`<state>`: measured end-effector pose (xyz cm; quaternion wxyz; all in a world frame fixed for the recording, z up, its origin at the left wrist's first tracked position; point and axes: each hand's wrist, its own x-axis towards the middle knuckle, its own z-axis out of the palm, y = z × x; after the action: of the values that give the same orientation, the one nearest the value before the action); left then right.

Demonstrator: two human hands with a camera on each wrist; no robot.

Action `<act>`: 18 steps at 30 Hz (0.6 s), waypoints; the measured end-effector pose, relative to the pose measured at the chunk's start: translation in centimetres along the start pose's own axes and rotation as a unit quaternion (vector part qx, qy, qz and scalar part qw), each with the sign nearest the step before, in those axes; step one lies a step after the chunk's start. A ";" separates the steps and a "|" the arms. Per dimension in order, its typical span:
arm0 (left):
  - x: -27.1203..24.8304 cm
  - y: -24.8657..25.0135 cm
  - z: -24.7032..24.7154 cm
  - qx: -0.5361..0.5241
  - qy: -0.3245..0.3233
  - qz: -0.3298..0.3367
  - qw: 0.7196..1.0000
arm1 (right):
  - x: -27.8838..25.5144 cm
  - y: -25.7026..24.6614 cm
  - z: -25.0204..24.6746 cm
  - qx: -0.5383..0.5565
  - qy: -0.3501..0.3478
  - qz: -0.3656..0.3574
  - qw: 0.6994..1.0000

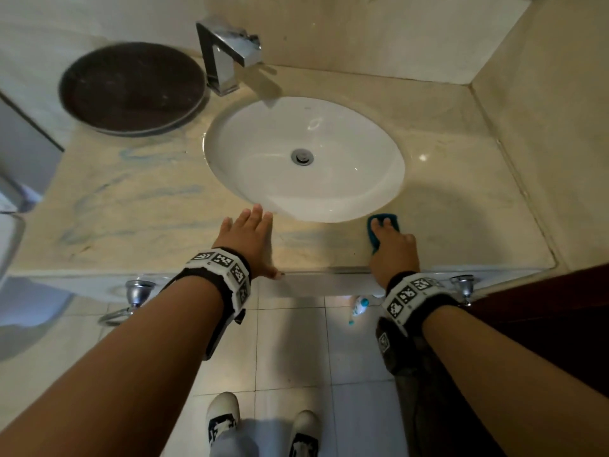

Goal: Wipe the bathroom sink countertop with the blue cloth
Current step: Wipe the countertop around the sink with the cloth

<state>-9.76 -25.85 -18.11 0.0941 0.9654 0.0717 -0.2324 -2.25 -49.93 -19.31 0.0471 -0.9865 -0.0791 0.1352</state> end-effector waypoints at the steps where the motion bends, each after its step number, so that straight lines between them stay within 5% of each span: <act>1: 0.1 -0.1 -0.2 0.004 -0.001 0.005 1.000 | -0.3 -1.7 0.2 -0.011 -0.003 -0.031 0.999; 7: 0.5 -0.2 0.0 -0.020 -0.022 -0.005 1.000 | -2.0 -5.8 2.2 0.011 -0.021 -0.189 0.982; 14: 0.6 -0.4 0.2 -0.018 -0.026 0.001 1.000 | 0.3 1.7 -1.1 0.024 -0.042 -0.020 0.999; 18: 0.7 -0.3 0.3 -0.018 -0.025 -0.001 1.000 | -0.7 -2.2 -0.5 -0.035 -0.048 -0.051 0.997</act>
<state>-9.34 -25.51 -18.70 0.1126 0.9575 0.0746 -0.2549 -3.10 -47.87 -18.40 0.0156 -0.9745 -0.1364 0.1772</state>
